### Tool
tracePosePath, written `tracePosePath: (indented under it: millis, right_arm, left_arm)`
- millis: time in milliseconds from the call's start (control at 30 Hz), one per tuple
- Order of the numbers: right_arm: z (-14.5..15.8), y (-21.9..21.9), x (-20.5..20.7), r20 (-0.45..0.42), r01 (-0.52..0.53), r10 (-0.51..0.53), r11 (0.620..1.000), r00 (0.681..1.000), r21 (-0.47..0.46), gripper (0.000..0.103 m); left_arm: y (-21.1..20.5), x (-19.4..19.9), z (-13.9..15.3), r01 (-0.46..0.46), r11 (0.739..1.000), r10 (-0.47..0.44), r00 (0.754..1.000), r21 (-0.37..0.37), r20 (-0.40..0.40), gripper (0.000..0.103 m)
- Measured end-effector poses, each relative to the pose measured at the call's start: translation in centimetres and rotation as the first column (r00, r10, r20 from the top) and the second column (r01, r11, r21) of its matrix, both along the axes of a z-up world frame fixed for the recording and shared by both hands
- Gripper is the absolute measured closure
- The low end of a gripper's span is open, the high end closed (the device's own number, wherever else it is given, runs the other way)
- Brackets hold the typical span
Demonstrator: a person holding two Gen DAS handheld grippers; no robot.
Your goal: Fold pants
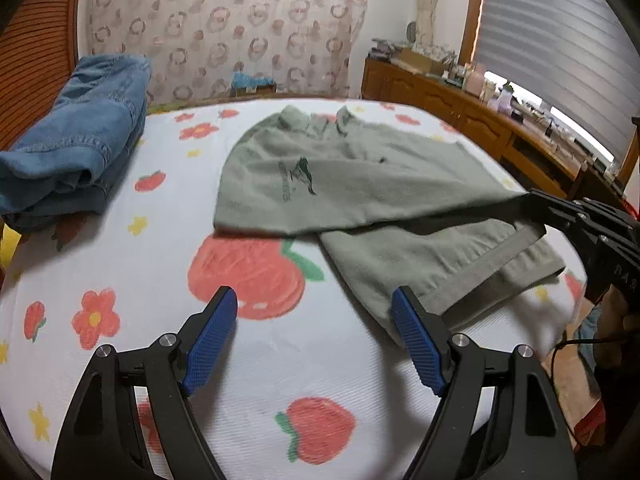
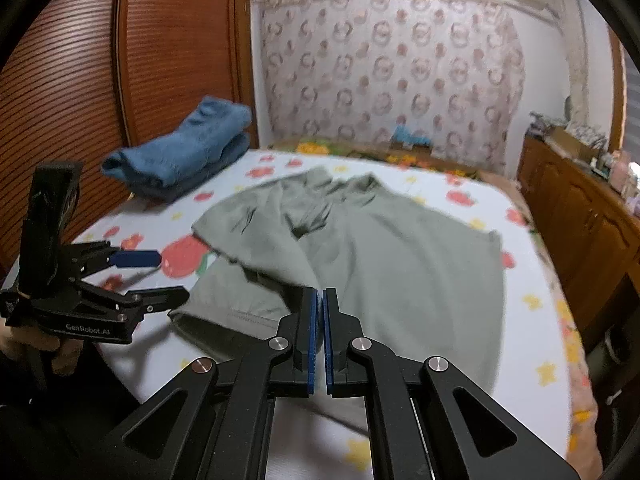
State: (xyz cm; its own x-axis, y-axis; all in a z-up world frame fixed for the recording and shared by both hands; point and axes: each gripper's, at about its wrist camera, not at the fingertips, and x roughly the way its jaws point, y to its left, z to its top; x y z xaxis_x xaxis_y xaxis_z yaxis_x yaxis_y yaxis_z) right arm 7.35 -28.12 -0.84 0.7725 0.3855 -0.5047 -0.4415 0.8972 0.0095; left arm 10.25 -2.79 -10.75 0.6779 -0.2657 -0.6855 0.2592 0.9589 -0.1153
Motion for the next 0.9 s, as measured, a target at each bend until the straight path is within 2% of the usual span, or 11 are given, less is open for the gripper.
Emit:
tracePosePath:
  millis: [200, 400, 900]
  right_arm:
    - [1.1, -1.3, -1.8, 0.054, 0.029, -0.029, 1.0, 0.998, -0.002, 0.1]
    - [0.9, -1.8, -3.4, 0.079, 0.059, -0.058, 0.998, 0.995, -0.006, 0.1]
    - [0.3, -1.5, -5.2, 0.06, 0.137, -0.136, 0.991, 0.989, -0.009, 0.1]
  left_arm:
    - [-0.9, -0.3, 1.4, 0.029, 1.0, -0.029, 0.999, -0.011, 0.03, 0.023]
    - [-2.1, -0.4, 2.3, 0.055, 0.998, -0.054, 0.997, -0.013, 0.05, 0.023]
    - [-3.7, -0.5, 2.6, 0.082, 0.997, -0.081, 0.995, -0.012, 0.062, 0.023]
